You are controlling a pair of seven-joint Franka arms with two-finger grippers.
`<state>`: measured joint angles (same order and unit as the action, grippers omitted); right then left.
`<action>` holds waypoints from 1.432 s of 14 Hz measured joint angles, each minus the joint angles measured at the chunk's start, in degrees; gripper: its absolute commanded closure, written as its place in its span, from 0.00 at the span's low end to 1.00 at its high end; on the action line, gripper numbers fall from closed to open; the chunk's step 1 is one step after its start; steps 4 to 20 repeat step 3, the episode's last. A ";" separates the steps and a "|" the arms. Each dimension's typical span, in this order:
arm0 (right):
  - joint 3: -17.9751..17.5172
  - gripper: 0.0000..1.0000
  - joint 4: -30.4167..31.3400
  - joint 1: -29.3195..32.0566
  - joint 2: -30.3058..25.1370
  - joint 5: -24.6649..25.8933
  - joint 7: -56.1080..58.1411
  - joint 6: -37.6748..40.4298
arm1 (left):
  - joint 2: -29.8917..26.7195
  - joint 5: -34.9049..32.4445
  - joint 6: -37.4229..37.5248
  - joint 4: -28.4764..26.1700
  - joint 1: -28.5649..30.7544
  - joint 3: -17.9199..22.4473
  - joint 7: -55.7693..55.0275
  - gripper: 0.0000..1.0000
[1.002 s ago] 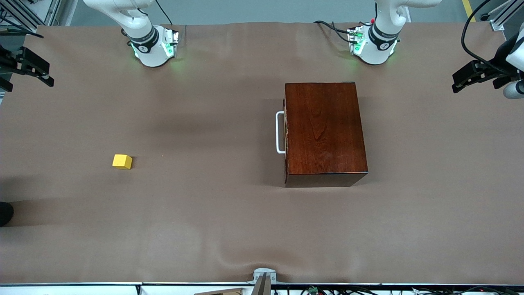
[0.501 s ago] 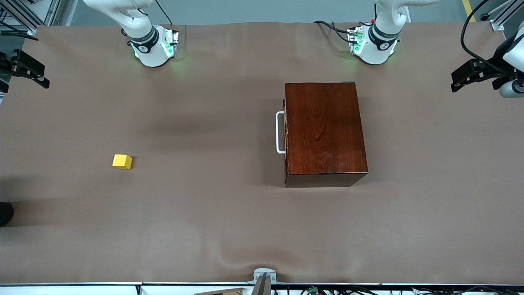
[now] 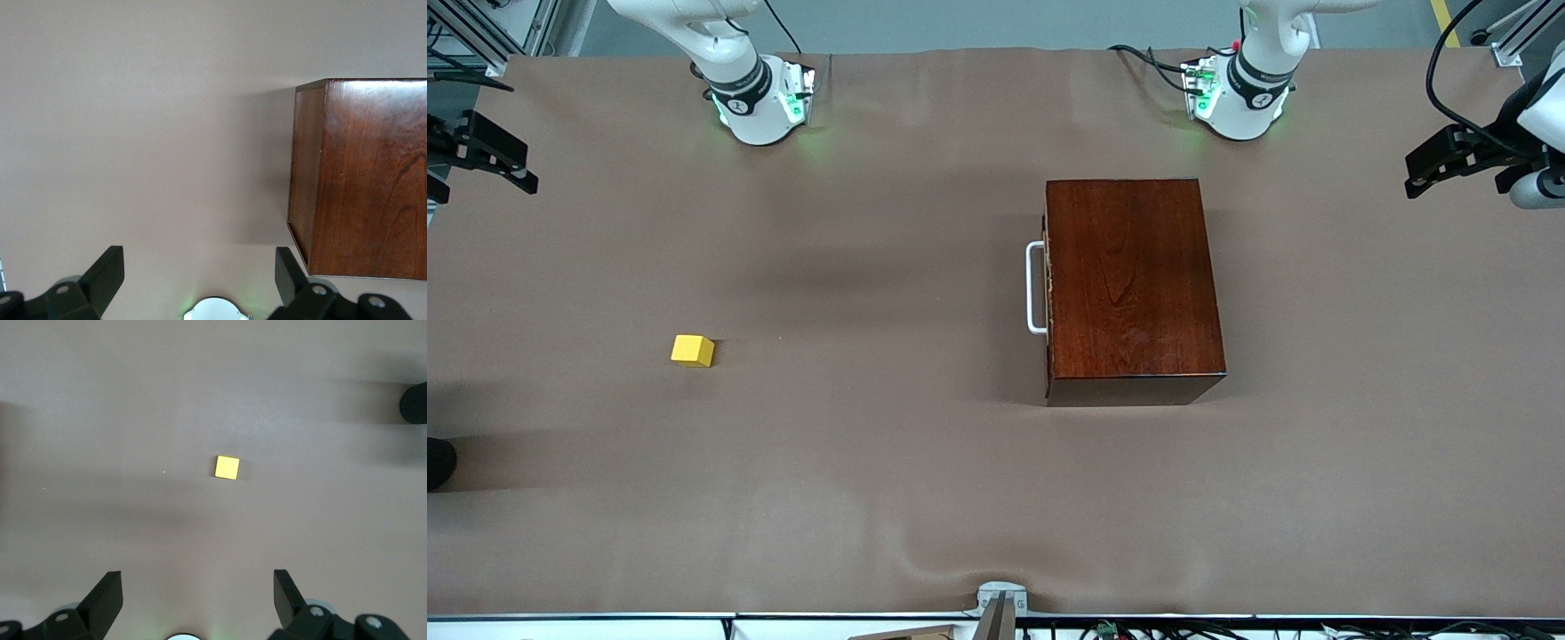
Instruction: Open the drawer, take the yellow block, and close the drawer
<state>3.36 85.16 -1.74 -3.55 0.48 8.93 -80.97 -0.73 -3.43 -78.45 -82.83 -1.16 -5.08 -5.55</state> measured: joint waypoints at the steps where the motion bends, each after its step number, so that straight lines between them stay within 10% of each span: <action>1: 0.00 0.00 0.00 0.00 0.00 0.00 0.01 0.00 | 0.00 0.00 0.00 0.06 0.01 0.00 0.00 0.00; 20: 0.00 0.00 0.00 0.00 0.00 0.00 0.02 0.00 | 0.00 0.00 0.00 0.47 0.12 0.01 0.00 0.00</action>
